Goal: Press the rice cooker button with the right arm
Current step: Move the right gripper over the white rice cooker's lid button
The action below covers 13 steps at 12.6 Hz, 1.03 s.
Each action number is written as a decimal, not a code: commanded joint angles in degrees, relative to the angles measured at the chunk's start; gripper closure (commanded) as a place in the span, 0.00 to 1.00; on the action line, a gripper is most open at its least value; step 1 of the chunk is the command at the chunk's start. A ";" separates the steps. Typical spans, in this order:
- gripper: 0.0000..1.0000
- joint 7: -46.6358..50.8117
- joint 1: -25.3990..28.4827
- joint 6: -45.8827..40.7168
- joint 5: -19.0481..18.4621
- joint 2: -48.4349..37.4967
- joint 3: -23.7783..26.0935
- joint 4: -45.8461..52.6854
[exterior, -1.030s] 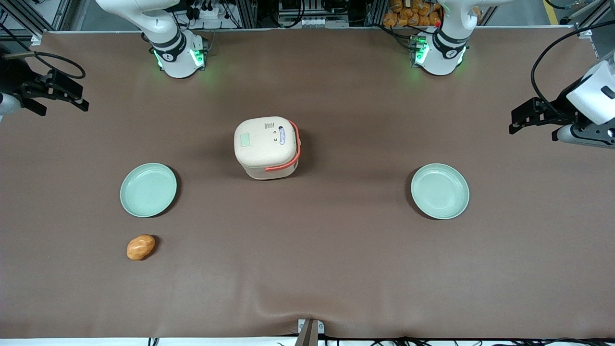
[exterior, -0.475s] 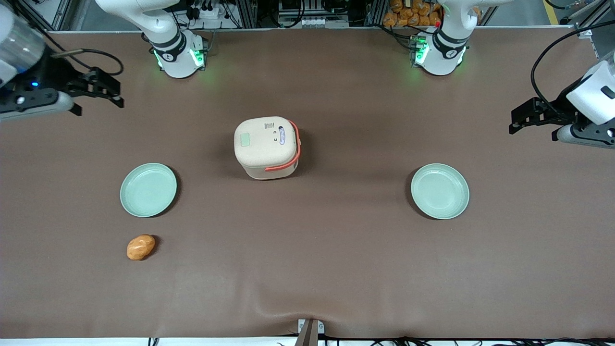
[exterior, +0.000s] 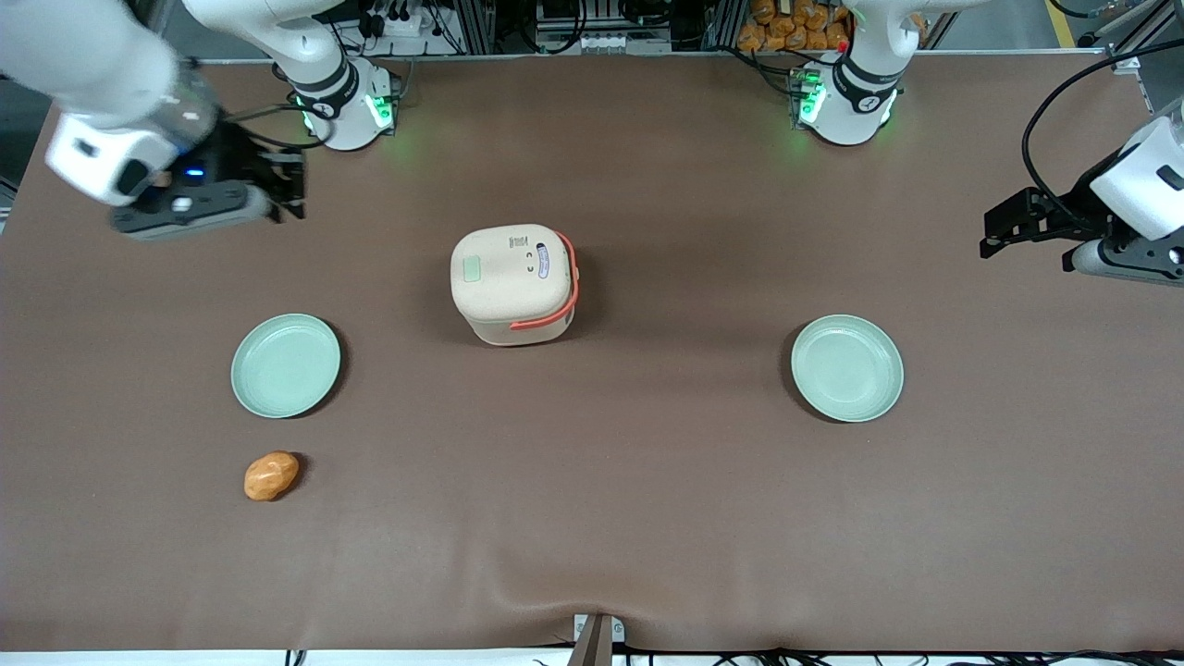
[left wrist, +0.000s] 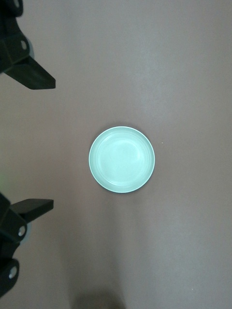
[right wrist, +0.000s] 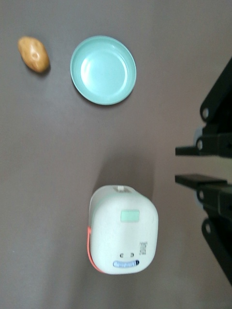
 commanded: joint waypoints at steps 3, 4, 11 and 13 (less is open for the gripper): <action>1.00 2.75 1.23 6.06 0.29 0.43 5.96 -8.21; 1.00 2.92 1.32 7.99 0.29 0.43 6.41 -10.14; 1.00 13.02 3.00 26.10 -3.66 1.48 12.82 -23.51; 1.00 14.70 3.17 27.43 -5.33 2.88 13.00 -24.13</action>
